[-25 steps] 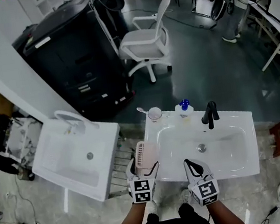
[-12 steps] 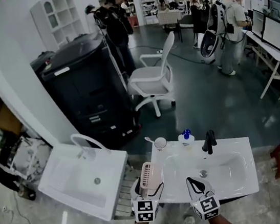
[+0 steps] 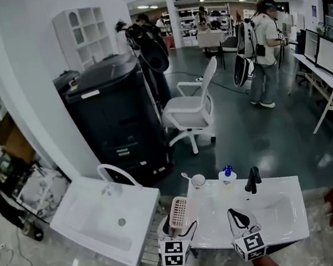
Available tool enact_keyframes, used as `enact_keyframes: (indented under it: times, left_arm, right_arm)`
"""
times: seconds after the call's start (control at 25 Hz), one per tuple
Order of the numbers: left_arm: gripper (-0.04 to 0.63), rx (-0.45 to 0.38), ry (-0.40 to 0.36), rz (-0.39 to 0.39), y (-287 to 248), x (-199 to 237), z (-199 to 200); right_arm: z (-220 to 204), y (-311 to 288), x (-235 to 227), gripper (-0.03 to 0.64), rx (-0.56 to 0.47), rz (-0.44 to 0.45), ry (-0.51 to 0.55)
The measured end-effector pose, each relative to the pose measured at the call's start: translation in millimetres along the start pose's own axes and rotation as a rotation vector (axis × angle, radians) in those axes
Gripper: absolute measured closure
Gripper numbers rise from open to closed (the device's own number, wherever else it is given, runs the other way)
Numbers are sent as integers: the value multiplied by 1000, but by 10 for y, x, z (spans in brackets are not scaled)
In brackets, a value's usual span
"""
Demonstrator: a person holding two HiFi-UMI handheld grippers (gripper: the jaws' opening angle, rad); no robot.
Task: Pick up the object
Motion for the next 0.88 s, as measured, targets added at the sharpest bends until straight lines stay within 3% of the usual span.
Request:
enact_keyframes:
  times: [0.32, 0.88]
  left_arm:
    - [146, -4, 13, -1, 37, 48, 41]
    - [146, 14, 12, -3, 92, -3, 6]
  right_arm:
    - [135, -52, 70, 615, -22, 32, 35]
    - [122, 22, 80, 615, -6, 8, 49]
Point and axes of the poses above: the fingertips, and each gripper's own axes: y backward along the fingers, x to its left, z out of its top, the point moved 9 cm from there along y, backward along the fingers, and after that the axes turned 12 degrees about -x, right-handed, at the moved point
